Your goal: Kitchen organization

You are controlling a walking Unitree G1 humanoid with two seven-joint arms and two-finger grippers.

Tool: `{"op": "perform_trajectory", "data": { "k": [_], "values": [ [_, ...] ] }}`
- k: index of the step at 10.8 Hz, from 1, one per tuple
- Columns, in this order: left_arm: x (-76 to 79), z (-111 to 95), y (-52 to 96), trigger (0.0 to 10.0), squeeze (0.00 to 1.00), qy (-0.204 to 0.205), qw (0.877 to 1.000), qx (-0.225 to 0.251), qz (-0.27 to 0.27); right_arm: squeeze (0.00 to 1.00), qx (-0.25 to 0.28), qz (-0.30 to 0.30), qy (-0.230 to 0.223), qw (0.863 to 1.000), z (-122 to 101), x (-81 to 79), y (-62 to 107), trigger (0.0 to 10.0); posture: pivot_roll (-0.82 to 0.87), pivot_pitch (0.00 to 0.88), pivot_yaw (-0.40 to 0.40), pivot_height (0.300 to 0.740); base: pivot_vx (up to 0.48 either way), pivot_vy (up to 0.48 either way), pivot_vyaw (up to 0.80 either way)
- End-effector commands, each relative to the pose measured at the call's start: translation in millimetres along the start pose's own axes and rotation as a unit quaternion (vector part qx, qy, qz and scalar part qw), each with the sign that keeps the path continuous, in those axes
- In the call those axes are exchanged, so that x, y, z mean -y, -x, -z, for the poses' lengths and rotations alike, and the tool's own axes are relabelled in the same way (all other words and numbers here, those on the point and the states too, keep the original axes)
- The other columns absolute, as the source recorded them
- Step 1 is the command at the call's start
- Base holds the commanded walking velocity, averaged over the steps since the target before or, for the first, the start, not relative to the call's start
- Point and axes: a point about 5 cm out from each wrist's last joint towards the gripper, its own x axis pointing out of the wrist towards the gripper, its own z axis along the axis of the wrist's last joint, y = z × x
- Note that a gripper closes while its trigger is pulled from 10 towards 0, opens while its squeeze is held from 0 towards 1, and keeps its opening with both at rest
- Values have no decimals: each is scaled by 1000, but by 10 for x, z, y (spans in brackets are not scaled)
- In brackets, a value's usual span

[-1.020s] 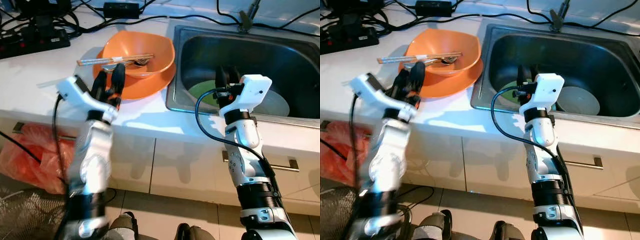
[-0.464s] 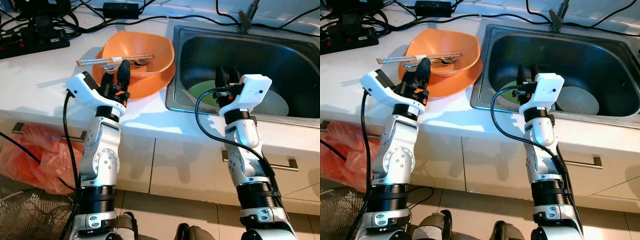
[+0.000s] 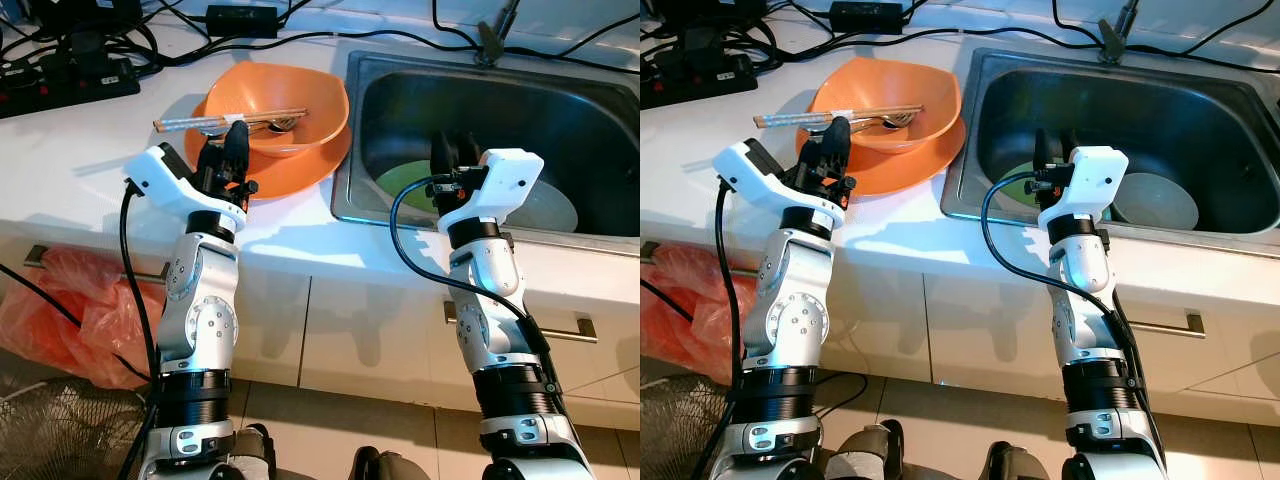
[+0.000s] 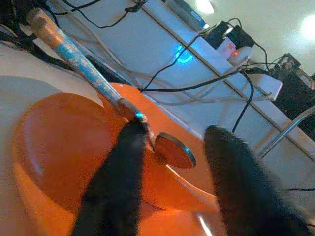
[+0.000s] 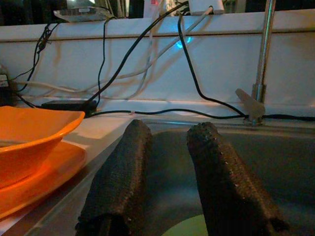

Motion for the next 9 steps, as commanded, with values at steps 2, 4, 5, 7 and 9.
{"op": "perform_trajectory", "data": {
  "k": [2,4,5,7,9],
  "values": [
    [28,-4,-36,0,0,-2,1000,3,-1,0,2,3,-2,1000,6,33,6,10000,206,154,-36,740,0,0,0],
    [30,2,-36,0,0,-2,1000,1,0,0,0,3,-2,1000,11,30,5,10000,204,153,-34,740,0,0,0],
    [43,14,-35,0,0,-1,1000,-3,5,0,1,3,-2,1000,11,30,4,10000,202,154,-33,740,0,0,0],
    [52,16,-34,0,0,0,1000,-4,5,0,0,3,-2,1000,10,31,0,10000,205,155,-34,740,0,0,0],
    [70,20,-9,9020,0,0,1000,-10,9,0,0,0,-2,1000,13,16,-7,10000,210,152,-36,740,0,0,0]
  ]
}}
